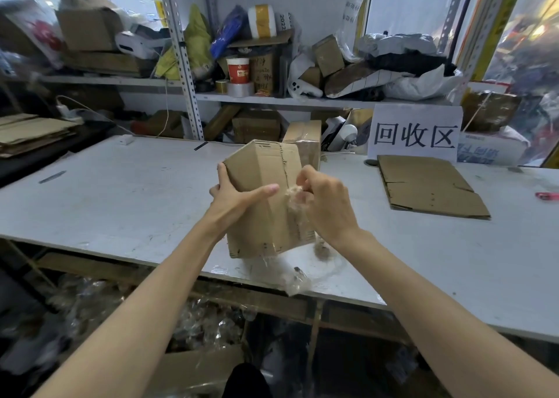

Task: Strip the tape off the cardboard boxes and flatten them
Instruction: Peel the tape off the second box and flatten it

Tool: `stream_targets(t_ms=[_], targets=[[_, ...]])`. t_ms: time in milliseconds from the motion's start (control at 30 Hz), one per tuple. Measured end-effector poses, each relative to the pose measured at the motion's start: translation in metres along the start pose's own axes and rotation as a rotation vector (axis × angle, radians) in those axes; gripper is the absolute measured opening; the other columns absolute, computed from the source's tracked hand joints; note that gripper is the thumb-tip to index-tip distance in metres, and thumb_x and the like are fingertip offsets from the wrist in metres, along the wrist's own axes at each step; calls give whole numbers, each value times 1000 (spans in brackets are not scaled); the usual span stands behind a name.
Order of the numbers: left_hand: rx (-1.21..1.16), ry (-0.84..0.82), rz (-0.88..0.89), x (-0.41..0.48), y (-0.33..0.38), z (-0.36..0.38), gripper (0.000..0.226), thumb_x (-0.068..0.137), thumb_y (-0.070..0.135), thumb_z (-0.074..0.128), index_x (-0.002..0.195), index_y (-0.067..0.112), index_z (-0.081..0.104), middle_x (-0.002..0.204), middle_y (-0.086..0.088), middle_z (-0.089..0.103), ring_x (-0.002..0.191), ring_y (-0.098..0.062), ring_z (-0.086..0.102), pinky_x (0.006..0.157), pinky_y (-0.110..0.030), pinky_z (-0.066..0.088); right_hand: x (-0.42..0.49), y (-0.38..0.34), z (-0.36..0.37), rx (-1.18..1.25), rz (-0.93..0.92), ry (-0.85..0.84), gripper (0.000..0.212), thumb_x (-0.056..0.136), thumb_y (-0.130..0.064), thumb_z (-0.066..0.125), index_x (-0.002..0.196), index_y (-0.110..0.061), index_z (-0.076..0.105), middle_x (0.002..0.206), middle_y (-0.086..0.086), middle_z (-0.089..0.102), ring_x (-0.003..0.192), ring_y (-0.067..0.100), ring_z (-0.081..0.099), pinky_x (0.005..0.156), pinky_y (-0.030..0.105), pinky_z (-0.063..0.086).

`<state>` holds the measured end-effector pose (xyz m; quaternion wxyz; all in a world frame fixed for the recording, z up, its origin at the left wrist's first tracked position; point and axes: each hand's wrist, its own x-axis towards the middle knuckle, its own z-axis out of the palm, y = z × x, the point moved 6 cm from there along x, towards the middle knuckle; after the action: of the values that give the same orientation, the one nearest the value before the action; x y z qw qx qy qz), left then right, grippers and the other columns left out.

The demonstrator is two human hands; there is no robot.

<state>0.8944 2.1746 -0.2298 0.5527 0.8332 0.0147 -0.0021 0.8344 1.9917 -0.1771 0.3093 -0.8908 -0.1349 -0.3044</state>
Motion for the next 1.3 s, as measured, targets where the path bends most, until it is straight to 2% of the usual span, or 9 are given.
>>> stream_targets(t_ms=[200,333,633,733,833,900,1033,1167,1300], targets=[[-4,5,23,-4,-9,0,137,39,75,77,148,51,-2,144,-8,26,123,-29,42,104,-48,44,0,16,17,118,95,-189,50,58,-19,90,98,-8,61,98,6,63,85,20,62,75,32,54],[16,38,28,-5,-4,3,135,44,71,76,151,50,-3,141,-8,27,110,-22,35,97,-42,39,8,23,6,149,103,-144,10,79,-2,72,87,-7,67,83,4,68,80,23,65,75,40,55],[-23,73,1,-3,1,7,138,35,74,73,154,40,13,141,-8,31,126,-31,42,107,-53,41,2,24,7,238,289,-760,9,81,6,56,72,6,56,68,14,47,61,15,42,57,27,33],[-8,25,-10,-3,0,8,140,35,74,74,154,40,9,143,-8,29,127,-30,41,107,-50,41,2,35,7,138,316,-516,4,87,-2,56,90,-3,58,78,14,63,71,24,63,64,35,52],[-24,-23,-23,-5,-1,7,140,36,75,74,154,44,4,146,-7,27,130,-31,39,107,-51,39,3,39,4,155,281,-263,49,84,-1,63,127,-9,41,88,14,65,79,29,65,74,41,55],[-11,-37,-21,-7,-3,9,139,38,77,75,151,50,-1,145,-6,25,129,-32,39,106,-53,39,6,42,-2,177,292,-127,50,80,-9,74,120,-11,43,88,11,65,77,25,65,71,36,55],[60,-15,-13,-11,-6,16,137,42,74,77,148,55,-8,139,-5,21,131,-34,34,111,-52,35,4,48,-4,9,335,-2,8,80,-22,75,87,-22,71,86,1,69,89,20,63,74,29,49],[31,43,-4,-15,-5,18,136,42,74,78,151,51,0,133,-2,24,132,-32,32,108,-49,36,-5,46,7,205,352,-128,29,80,-42,72,102,-25,74,97,-10,71,87,11,65,75,29,53],[61,45,26,-18,-3,23,134,41,77,77,150,54,2,139,1,22,134,-30,30,106,-48,36,-11,52,2,267,431,-1,38,69,-39,83,96,-15,74,90,-4,69,80,12,64,73,27,54]])
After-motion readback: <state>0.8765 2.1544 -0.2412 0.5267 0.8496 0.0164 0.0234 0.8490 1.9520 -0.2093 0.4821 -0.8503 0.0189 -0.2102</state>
